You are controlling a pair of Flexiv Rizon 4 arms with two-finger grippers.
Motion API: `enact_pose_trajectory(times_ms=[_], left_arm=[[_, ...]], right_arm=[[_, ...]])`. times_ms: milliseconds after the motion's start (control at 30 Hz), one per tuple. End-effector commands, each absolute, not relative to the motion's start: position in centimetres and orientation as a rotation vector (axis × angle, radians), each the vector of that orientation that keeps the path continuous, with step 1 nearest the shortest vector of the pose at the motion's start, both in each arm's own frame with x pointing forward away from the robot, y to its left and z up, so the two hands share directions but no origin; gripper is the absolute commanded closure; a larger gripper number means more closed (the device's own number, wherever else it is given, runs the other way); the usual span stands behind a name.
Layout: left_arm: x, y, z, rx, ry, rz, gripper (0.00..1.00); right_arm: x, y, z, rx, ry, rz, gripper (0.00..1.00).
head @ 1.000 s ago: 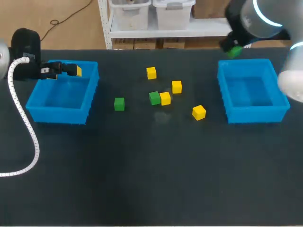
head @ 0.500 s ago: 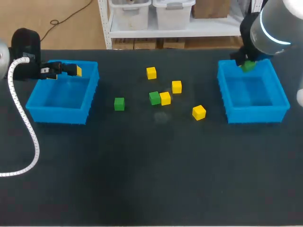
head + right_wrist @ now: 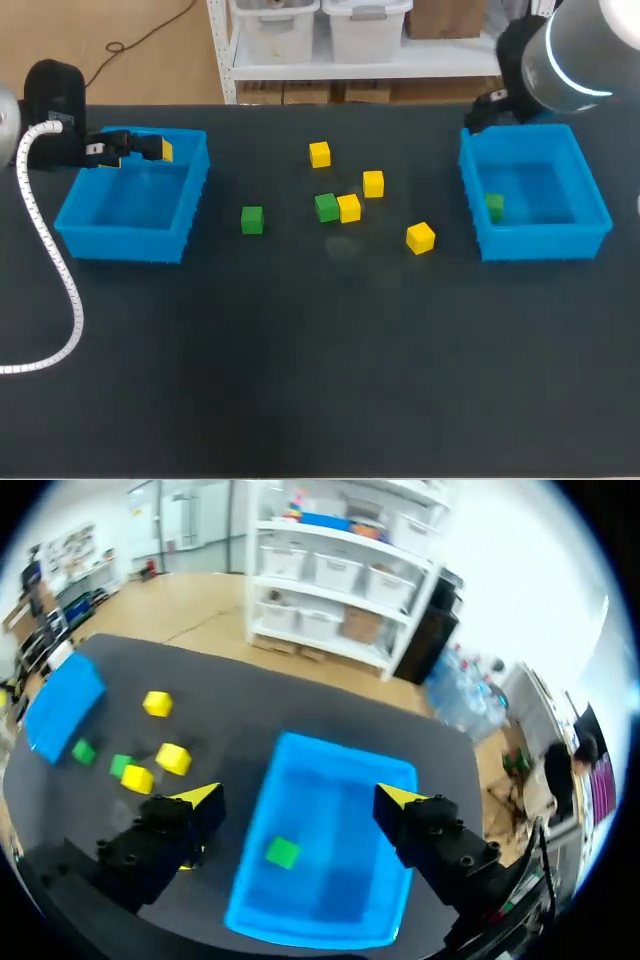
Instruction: Put the green cubes in the right bin and the yellow cubes in the left bin.
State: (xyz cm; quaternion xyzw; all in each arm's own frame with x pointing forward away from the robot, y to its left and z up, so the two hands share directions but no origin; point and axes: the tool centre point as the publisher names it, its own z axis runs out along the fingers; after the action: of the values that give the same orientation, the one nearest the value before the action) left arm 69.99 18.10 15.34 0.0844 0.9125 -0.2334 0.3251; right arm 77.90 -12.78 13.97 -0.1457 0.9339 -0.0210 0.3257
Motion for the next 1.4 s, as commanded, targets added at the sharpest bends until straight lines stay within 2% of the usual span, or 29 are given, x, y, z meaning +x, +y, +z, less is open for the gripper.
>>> enact_pose_trajectory(times_ms=[33, 267, 567, 967, 1400], left_arm=[[70.0, 18.4, 15.1, 0.228, 2.380, -0.628, 0.00], [70.0, 18.4, 15.1, 0.228, 2.380, -0.628, 0.00], [70.0, 18.4, 15.1, 0.228, 2.380, -0.628, 0.00], [70.0, 18.4, 15.1, 0.228, 2.380, -0.628, 0.00], [70.0, 18.4, 15.1, 0.228, 2.380, -0.628, 0.00]], right_arm=[[77.3, -9.2, 14.5, -0.502, 2.402, -0.021, 0.00], [76.2, -0.4, 13.8, -0.752, 2.368, 0.051, 0.00], [76.0, 6.8, 11.2, -0.950, 2.360, 0.098, 0.00], [75.5, 12.1, 9.2, -1.455, 2.268, 0.137, 0.00], [72.6, 16.5, 6.7, -1.659, 2.240, 0.253, 0.00]])
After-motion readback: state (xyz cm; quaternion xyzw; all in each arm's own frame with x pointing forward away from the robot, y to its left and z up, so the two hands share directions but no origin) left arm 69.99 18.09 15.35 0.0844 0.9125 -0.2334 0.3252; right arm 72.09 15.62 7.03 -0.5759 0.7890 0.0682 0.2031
